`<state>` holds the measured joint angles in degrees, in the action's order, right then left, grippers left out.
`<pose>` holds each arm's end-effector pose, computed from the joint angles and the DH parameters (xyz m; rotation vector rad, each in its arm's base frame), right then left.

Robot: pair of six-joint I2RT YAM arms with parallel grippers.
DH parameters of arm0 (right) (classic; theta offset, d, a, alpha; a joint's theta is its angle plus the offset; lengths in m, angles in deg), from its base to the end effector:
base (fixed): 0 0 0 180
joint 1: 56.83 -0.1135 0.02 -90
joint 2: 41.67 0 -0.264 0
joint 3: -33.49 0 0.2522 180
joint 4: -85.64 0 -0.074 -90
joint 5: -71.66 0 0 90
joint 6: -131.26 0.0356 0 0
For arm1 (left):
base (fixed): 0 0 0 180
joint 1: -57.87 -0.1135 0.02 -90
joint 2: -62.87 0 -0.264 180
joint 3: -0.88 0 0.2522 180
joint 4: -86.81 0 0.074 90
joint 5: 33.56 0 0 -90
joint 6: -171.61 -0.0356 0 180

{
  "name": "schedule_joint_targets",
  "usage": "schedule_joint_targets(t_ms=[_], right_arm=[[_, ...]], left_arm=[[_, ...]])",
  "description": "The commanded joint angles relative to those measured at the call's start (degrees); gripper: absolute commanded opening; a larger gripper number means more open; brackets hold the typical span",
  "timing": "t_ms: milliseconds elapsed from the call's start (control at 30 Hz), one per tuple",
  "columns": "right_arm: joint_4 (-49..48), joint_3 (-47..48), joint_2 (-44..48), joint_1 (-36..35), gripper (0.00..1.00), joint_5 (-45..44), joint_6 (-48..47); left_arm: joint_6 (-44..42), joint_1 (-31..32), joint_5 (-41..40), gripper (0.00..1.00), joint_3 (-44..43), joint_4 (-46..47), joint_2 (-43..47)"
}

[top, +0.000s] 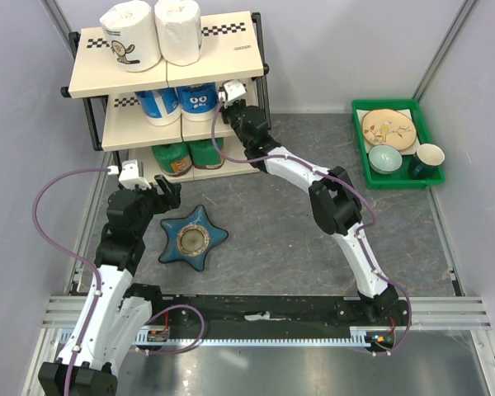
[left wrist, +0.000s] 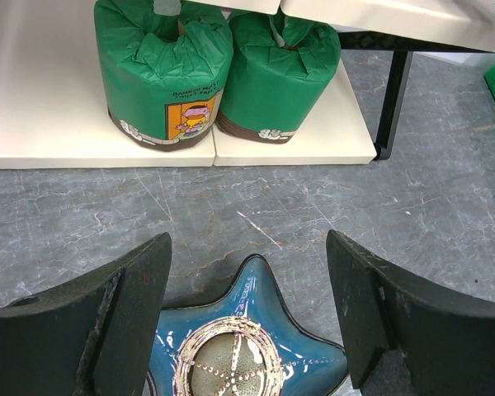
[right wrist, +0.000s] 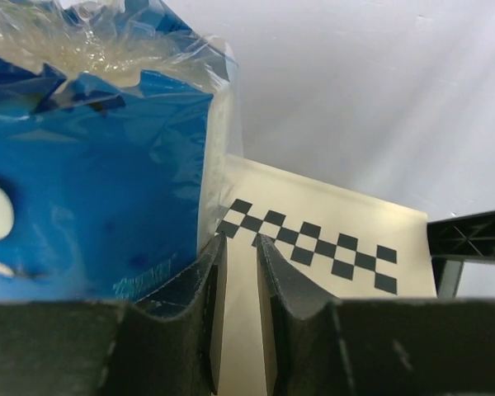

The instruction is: Place and organize the paper towels onto the shelf

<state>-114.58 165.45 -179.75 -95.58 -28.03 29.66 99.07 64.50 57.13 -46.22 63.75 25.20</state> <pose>0.4506 0.3540 0.2896 -0.4337 1.2615 0.2899 0.1652 -0.0196 0.2903 -0.1631 1.8122 -0.3093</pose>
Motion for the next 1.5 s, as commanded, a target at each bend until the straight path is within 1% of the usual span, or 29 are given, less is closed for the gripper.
schedule_joint_targets(t_ms=[0, 33, 100, 233, 300, 333, 400, 433, 500, 533, 600, 667, 700, 733, 767, 800, 867, 900, 967, 1000, 1033, 1100, 1133, 1167, 1233, 1267, 1333, 1433, 1467], right_arm=[[-5.21, -5.76, 6.49, -0.37, 0.28, -1.19, 1.05], [-6.96, -8.56, 7.55, -0.37, 0.28, -1.55, 1.14], [-7.59, -10.95, 10.79, -0.37, 0.28, -1.64, 1.40], [-10.75, -21.74, 18.10, -0.46, 0.30, -0.50, 3.15], [-10.76, -25.54, 22.74, -0.63, 0.31, -0.15, 4.65], [-10.93, -29.73, 24.33, -1.07, 0.33, 0.11, 5.17], [-10.94, -34.15, 29.24, -1.68, 0.34, -0.06, 7.02], [-10.50, -38.34, 30.93, -2.30, 0.36, -0.06, 7.89], [-9.19, -42.15, 35.92, -3.09, 0.39, -0.32, 10.09], [-7.00, -45.56, 37.69, -3.96, 0.46, -0.67, 10.88], [-2.53, -50.05, 43.56, -5.11, 0.55, -1.55, 14.03], [2.84, -52.18, 48.15, -5.38, 0.58, -0.42, 17.64], [7.13, -54.45, 52.95, -5.90, 0.63, -0.15, 21.14], [8.74, -55.95, 55.61, -6.26, 0.64, -0.06, 22.22], [10.06, -58.84, 60.51, -6.69, 0.66, 0.20, 23.27], [13.20, -60.00, 62.91, -7.66, 0.69, 0.46, 24.76], [17.69, -61.58, 69.22, -8.19, 0.73, 0.91, 25.83], [23.02, -62.55, 71.09, -8.63, 0.78, 0.38, 26.44], [27.71, -63.87, 76.52, -8.72, 0.81, -0.15, 27.41], [31.91, -65.53, 78.38, -8.72, 0.85, -1.28, 27.59], [33.78, -66.24, 80.06, -8.81, 0.86, -2.08, 27.85], [40.97, -68.17, 85.07, -8.72, 0.93, -4.96, 28.73], [42.66, -68.88, 86.74, -8.72, 0.96, -5.77, 28.99], [44.16, -70.62, 90.32, -8.63, 0.98, -6.73, 29.95], [48.03, -72.22, 93.77, -8.72, 0.98, -9.88, 31.36], [49.34, -73.53, 97.09, -8.72, 0.98, -11.04, 33.11], [53.39, -74.59, 100.27, -8.72, 0.98, -15.59, 35.67], [57.70, -76.44, 105.55, -8.72, 0.98, -17.90, 38.22], [59.62, -77.05, 107.65, -8.72, 0.98, -19.64, 38.75]], left_arm=[[-1.98, 0.22, 1.16, 0.83, 0.47, 2.18, 0.23], [-1.98, 0.22, 1.07, 0.83, 0.38, 2.09, 0.14], [-1.98, 0.22, 1.07, 0.83, 0.38, 2.27, 0.14], [-2.07, 0.22, 0.98, 0.83, 0.30, 2.18, 0.14], [-2.16, 0.22, 0.89, 0.83, 0.38, 2.18, 0.14], [-2.33, 0.22, 0.81, 0.83, 0.30, 2.27, 0.14], [-2.42, 0.22, 0.45, 0.83, 0.30, 2.09, 0.14], [-2.51, 0.22, 0.37, 0.83, 0.30, 2.09, 0.14], [-2.60, 0.22, -0.16, 0.83, 0.38, 2.00, 0.05], [-2.69, 0.22, -0.34, 0.83, 0.38, 1.66, 0.14], [-2.95, 0.22, -0.42, 0.83, 0.30, 1.57, 0.32], [-3.13, 0.22, -0.51, 0.83, 0.21, 1.04, 0.84], [-3.39, 0.22, -0.60, 0.83, 0.21, 1.13, 1.11], [-3.39, 0.22, -2.17, 0.83, 0.47, 1.04, 1.63], [-3.56, 0.22, -2.53, 0.83, 0.56, 1.04, 1.81], [-3.65, 0.22, -2.71, 0.84, 0.56, 1.04, 1.90], [-3.65, 0.22, -2.54, 0.84, 0.56, 1.04, 1.99], [-3.65, 0.22, -2.62, 0.84, 0.56, 1.04, 1.99], [-3.65, 0.22, -2.10, 0.84, 0.38, 1.04, 1.90], [-3.65, 0.22, -2.09, 0.84, 0.38, 1.04, 1.90], [-3.65, 0.22, -2.01, 0.85, 0.30, 1.13, 1.90], [-3.57, 0.22, -1.74, 0.85, 0.30, 1.04, 1.72], [-3.57, 0.22, -1.74, 0.86, 0.21, 1.04, 1.81], [-3.57, 0.22, -1.92, 0.86, 0.21, 1.04, 1.72], [-3.57, 0.22, -3.05, 0.87, -0.05, 0.69, 1.64], [-3.65, 0.22, -3.32, 0.87, -0.06, 0.60, 1.64], [-3.65, 0.22, -4.46, 0.91, -0.23, 0.16, 1.72], [-3.57, 0.22, -5.43, 0.94, 0.03, 0.25, 2.34], [-3.22, 0.22, -6.13, 0.98, 0.21, 0.25, 2.43]])
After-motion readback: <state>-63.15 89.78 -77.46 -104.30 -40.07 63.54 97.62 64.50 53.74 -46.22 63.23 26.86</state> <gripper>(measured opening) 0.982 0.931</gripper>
